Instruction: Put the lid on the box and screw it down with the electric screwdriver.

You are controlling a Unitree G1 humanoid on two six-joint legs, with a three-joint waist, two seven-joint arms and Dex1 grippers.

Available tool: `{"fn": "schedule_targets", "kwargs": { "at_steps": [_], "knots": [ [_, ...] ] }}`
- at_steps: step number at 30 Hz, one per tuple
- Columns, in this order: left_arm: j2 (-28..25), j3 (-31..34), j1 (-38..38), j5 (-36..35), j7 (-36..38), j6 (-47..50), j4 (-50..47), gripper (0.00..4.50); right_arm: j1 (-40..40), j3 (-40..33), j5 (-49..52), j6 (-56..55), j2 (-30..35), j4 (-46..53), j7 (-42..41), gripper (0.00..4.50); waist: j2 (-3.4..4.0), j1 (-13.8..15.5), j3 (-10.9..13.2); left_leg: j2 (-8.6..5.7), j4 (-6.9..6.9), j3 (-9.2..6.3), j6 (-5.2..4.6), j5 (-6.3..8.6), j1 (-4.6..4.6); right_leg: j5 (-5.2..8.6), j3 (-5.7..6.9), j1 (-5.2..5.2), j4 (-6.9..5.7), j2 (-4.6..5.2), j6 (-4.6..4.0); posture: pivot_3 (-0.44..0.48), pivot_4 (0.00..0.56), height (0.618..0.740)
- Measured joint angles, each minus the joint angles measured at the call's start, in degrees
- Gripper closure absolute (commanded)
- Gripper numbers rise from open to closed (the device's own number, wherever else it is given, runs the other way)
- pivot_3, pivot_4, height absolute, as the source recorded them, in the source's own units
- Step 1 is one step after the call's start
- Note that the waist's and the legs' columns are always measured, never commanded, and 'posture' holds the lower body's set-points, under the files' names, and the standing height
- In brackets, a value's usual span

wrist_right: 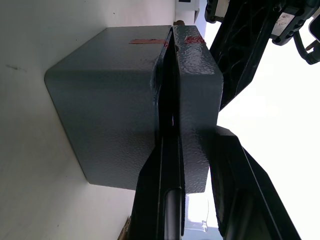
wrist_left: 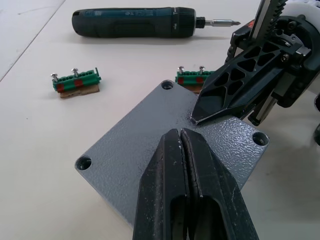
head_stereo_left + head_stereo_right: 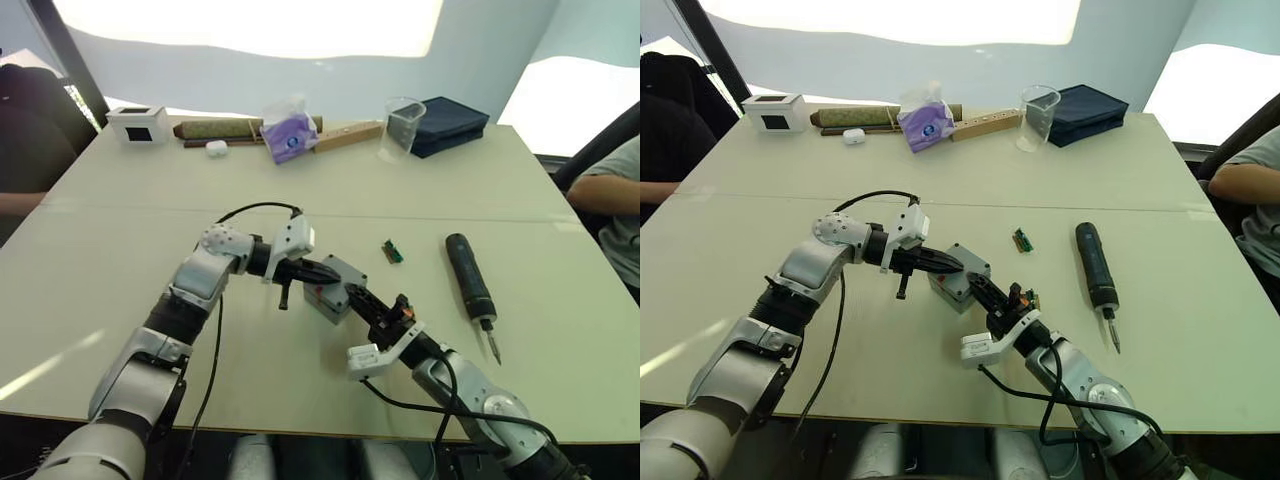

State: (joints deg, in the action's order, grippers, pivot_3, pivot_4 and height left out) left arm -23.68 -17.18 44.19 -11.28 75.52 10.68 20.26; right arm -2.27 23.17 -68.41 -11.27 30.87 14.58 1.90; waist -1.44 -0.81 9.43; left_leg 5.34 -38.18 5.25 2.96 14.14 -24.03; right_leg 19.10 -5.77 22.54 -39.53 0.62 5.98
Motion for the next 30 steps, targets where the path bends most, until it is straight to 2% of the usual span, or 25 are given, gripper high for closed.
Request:
{"fn": "schedule_targets", "kwargs": {
  "at_steps": [1,7,8,9,10,23,30],
  "knots": [
    [0.2,0.0,0.0,0.3,-0.2,-0.2,0.0,4.50,0.0,0.0,0.0,0.0,0.2,0.0,0.0,3.32,0.00,0.0,0.0,0.00,0.00,0.00,-0.04,0.02,0.05,0.00,0.00,-0.05,0.00,0.00,0.00,0.000,0.150,0.740],
    [0.0,0.0,-1.0,0.8,-0.4,-0.2,-0.3,4.50,0.0,-2.0,4.1,-3.3,3.9,1.4,-0.2,1.17,-0.06,0.0,-0.3,0.00,0.08,0.00,-0.20,0.12,0.51,0.01,0.00,-0.52,0.09,0.00,0.00,0.000,0.150,0.740],
    [-0.1,-0.1,-1.2,0.8,-0.4,0.0,-0.4,4.50,0.0,-2.3,4.8,-4.1,4.5,1.7,-0.2,0.93,-0.07,-0.1,-0.3,0.00,0.10,0.00,-0.22,0.13,0.57,0.02,0.00,-0.60,0.12,0.00,0.00,0.000,0.150,0.740],
    [-0.6,-0.2,-1.5,0.9,-0.2,0.2,-0.5,4.50,0.0,-2.8,5.8,-4.8,5.5,2.0,-0.3,0.38,-0.07,-0.1,-0.4,0.00,0.10,0.00,-0.27,0.15,0.64,0.02,0.00,-0.67,0.14,0.00,0.00,0.000,0.150,0.740],
    [-0.9,-0.2,-1.8,0.9,-0.1,0.3,-0.7,4.50,0.1,-3.4,6.6,-5.5,6.3,2.4,-0.3,0.07,-0.08,-0.1,-0.5,0.00,0.10,0.00,-0.29,0.17,0.66,0.03,0.00,-0.71,0.16,0.00,0.00,0.000,0.150,0.740],
    [-2.0,-0.6,-3.8,0.9,-0.8,1.4,-2.6,4.50,-0.3,-7.7,13.7,-12.5,13.1,2.4,-3.9,0.07,-0.12,0.3,-0.9,-0.32,0.09,-0.41,-0.37,0.21,0.69,0.18,-0.08,-1.10,0.36,0.09,0.11,0.000,0.150,0.740],
    [-2.0,-0.6,-4.0,0.9,-1.3,1.8,-2.6,4.50,-0.8,-8.7,14.5,-15.2,14.7,2.4,-5.8,0.07,-0.12,0.3,-0.9,-0.46,0.08,-0.65,-0.37,0.21,0.69,0.24,-0.17,-1.26,0.42,0.09,0.14,0.000,0.150,0.740]
  ]
}}
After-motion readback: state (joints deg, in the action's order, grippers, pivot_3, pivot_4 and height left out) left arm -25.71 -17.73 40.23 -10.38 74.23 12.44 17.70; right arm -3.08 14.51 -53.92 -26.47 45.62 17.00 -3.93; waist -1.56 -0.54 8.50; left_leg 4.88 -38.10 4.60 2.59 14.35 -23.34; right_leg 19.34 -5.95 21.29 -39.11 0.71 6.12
